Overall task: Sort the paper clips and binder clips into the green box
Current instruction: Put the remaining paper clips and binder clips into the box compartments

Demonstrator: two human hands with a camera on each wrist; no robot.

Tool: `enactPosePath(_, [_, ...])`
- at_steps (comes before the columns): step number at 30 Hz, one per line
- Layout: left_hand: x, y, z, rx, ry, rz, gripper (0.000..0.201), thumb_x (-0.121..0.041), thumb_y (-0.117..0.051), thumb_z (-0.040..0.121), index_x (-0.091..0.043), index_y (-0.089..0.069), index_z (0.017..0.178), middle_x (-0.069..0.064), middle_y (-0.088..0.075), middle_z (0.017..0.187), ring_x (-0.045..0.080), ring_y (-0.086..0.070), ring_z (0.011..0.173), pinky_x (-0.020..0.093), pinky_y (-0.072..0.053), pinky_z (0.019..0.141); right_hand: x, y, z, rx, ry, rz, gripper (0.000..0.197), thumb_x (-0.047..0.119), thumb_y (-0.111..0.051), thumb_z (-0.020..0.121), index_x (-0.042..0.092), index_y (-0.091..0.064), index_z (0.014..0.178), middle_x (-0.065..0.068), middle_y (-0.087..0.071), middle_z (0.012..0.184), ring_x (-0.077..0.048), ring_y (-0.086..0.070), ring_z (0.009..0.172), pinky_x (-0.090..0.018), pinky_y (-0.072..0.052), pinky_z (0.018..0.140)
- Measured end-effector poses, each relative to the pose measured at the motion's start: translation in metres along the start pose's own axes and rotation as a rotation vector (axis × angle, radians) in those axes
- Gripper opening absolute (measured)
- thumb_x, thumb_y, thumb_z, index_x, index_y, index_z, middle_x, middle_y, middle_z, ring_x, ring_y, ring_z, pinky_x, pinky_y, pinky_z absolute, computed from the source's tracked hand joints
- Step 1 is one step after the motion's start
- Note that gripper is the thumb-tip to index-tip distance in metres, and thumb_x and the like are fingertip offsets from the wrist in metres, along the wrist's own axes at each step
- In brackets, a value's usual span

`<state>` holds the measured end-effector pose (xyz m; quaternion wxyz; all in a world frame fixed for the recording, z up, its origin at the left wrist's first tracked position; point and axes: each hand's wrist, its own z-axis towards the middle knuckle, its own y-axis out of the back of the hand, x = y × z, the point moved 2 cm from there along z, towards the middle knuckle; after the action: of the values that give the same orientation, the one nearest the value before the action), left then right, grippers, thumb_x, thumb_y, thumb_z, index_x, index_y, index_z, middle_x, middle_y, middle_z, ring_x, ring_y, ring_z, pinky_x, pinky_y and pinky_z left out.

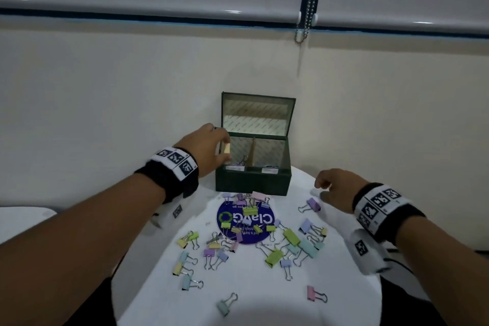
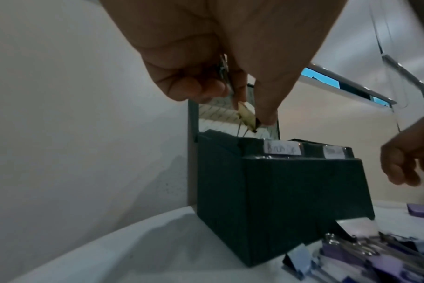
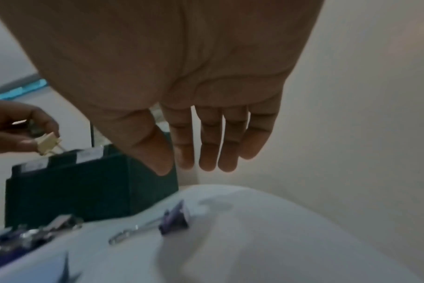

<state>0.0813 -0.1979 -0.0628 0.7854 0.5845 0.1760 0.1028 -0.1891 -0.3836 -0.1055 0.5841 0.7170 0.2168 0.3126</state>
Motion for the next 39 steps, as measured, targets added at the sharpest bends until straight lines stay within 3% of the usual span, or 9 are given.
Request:
enactPosePath(5, [-0.02,-0.018,0.02,0.103,0.001,0.006,0.047,-0.057,-0.056,0.09,-0.04,-0.048,0.133,0.003,-0.051,0.123,0.022,-0.058,0.099,0.036,-0.05,0.088,0.001,-0.021,0.002,0.054,-0.026,-0.063,0.042,0.04,-0.063,0.087,0.027,-0.059,0.127,-0.001,-0.061,0.125,-0.022,-0.062,0.108,-0.031,-0.05,0.094])
enactPosePath(8, [-0.021,-0.017,0.014,0.073,-0.021,-0.002,0.043,-0.047,-0.049,0.097,-0.043,-0.047,0.14,0.004,-0.046,0.129,0.024,-0.057,0.102,0.031,-0.047,0.089,0.002,-0.028,0.006,0.069,-0.019,-0.124,0.034,0.047,-0.055,0.092,0.027,-0.064,0.118,0.0,-0.064,0.116,-0.021,-0.062,0.102,-0.032,-0.052,0.09])
enactPosePath(12, [-0.021,-0.008,-0.012,-0.071,-0.135,-0.034,0.029,-0.032,-0.056,0.096,-0.032,-0.061,0.125,-0.005,-0.051,0.118,0.014,-0.057,0.087,0.024,-0.045,0.077,0.004,-0.032,0.006,0.063,0.016,-0.088,0.017,0.042,-0.055,0.092,0.028,-0.061,0.1,0.006,-0.063,0.098,-0.016,-0.059,0.09,-0.03,-0.052,0.083])
enactPosePath(16, [-0.02,-0.025,-0.036,0.287,-0.243,0.062,0.029,-0.028,-0.051,0.099,-0.026,-0.065,0.125,-0.002,-0.064,0.119,0.016,-0.059,0.105,0.028,-0.046,0.092,0.011,-0.022,-0.001,-0.069,0.154,0.088,0.017,0.017,-0.066,0.077,0.024,-0.051,0.071,0.011,-0.056,0.084,-0.014,-0.057,0.079,-0.021,-0.043,0.064])
enactPosePath(21, [-0.015,-0.054,-0.052,0.46,-0.236,0.117,0.043,-0.017,-0.05,0.099,-0.024,-0.051,0.141,0.0,-0.051,0.138,0.019,-0.053,0.12,0.033,-0.044,0.103,0.04,-0.004,-0.019,-0.013,0.262,0.432,0.032,-0.007,-0.057,0.075,0.015,-0.036,0.066,-0.006,-0.073,0.083,-0.016,-0.071,0.083,-0.034,-0.055,0.072])
enactPosePath(24, [-0.016,-0.052,-0.052,0.453,-0.21,0.116,0.036,-0.021,-0.059,0.094,-0.019,-0.061,0.13,0.004,-0.059,0.125,0.021,-0.057,0.11,0.031,-0.047,0.095,0.064,-0.005,-0.017,0.008,0.343,0.302,0.021,-0.001,-0.056,0.079,0.018,-0.047,0.078,-0.008,-0.066,0.088,-0.026,-0.063,0.084,-0.035,-0.053,0.073])
enactPosePath(29, [-0.011,-0.05,-0.055,0.434,-0.151,0.071,0.022,-0.029,-0.063,0.091,-0.028,-0.069,0.112,-0.005,-0.067,0.111,0.016,-0.061,0.1,0.027,-0.048,0.089,0.092,-0.015,0.001,0.025,0.375,-0.057,0.003,0.025,-0.06,0.089,0.028,-0.062,0.089,0.009,-0.061,0.085,-0.014,-0.058,0.081,-0.025,-0.049,0.075])
enactPosePath(34, [-0.015,-0.048,-0.056,0.313,-0.205,0.012,0.028,-0.022,-0.05,0.095,-0.03,-0.065,0.117,-0.004,-0.058,0.113,0.016,-0.058,0.1,0.032,-0.049,0.089,0.102,-0.026,0.014,0.178,0.278,-0.192,0.023,0.041,-0.069,0.086,0.031,-0.07,0.106,0.009,-0.067,0.104,-0.014,-0.061,0.098,-0.032,-0.053,0.09])
enactPosePath(39, [-0.017,-0.052,-0.052,0.383,-0.227,0.021,0.031,-0.021,-0.047,0.101,-0.025,-0.063,0.126,0.001,-0.058,0.121,0.019,-0.057,0.109,0.027,-0.044,0.092,0.109,-0.033,0.009,0.221,0.33,-0.12,0.013,0.022,-0.069,0.086,0.028,-0.062,0.078,0.006,-0.069,0.087,-0.014,-0.063,0.084,-0.027,-0.053,0.079])
